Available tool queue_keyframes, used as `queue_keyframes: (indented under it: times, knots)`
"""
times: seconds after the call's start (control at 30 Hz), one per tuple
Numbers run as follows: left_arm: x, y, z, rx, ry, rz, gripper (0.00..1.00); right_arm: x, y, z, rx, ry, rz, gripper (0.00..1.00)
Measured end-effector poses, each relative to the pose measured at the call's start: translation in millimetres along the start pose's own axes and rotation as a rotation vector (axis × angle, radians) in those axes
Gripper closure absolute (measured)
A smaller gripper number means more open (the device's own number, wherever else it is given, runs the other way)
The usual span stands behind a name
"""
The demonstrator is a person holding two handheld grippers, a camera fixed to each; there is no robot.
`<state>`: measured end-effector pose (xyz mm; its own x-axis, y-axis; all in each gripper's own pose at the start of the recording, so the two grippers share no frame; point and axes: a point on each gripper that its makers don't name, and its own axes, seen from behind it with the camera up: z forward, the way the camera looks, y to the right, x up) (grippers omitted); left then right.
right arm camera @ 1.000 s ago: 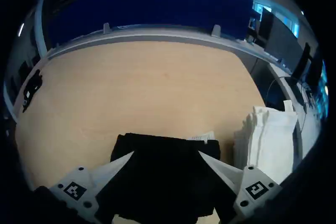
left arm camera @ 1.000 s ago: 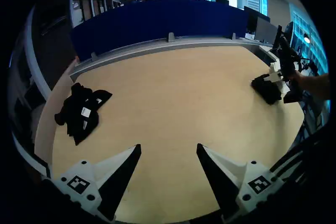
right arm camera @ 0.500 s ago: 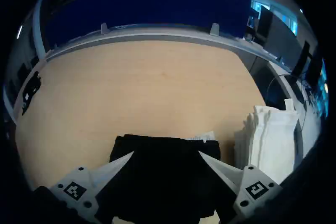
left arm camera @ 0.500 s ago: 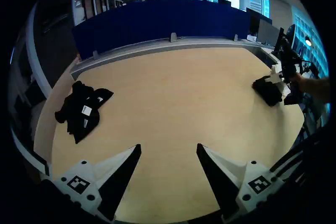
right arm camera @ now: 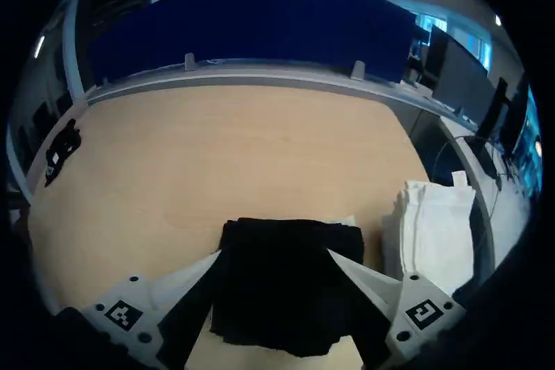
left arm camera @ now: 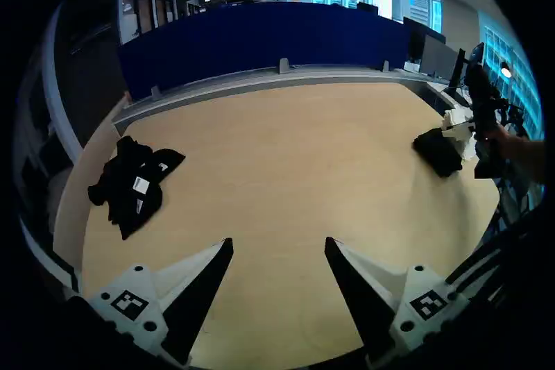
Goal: Fold towel
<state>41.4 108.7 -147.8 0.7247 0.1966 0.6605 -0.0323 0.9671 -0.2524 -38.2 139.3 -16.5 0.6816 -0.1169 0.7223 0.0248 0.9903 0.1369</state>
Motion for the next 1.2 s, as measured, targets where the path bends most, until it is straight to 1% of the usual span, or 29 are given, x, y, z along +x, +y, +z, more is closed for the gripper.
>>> queue_keyframes:
  times: [0.3, 0.6, 0.7, 0.8, 1.0, 1.2]
  knots:
    - [-2, -2.6, -6.7, -0.013, 0.025, -0.010, 0.02, -3, -21, -31.2, 0.008, 0.033, 0.006, 0.01]
    - [-4, -8.9, -10.6, -0.018, 0.046, -0.023, 0.02, -9, -34, -56.6, -0.013, 0.046, 0.009, 0.01]
    - [-3, -11.6, -10.9, -0.019, 0.057, -0.025, 0.02, -1, -40, -68.0, -0.026, 0.087, 0.018, 0.01]
    - [1, -15.5, -10.7, -0.014, 0.072, -0.026, 0.02, 16, -47, -81.5, -0.042, 0.168, 0.031, 0.01]
    - [12, -22.2, -7.9, -0.011, 0.101, -0.023, 0.02, 61, -56, -116.5, -0.084, 0.390, 0.072, 0.01]
    - [28, -28.6, -4.0, -0.006, 0.135, -0.030, 0.02, 96, -60, -150.5, -0.140, 0.573, 0.125, 0.00]
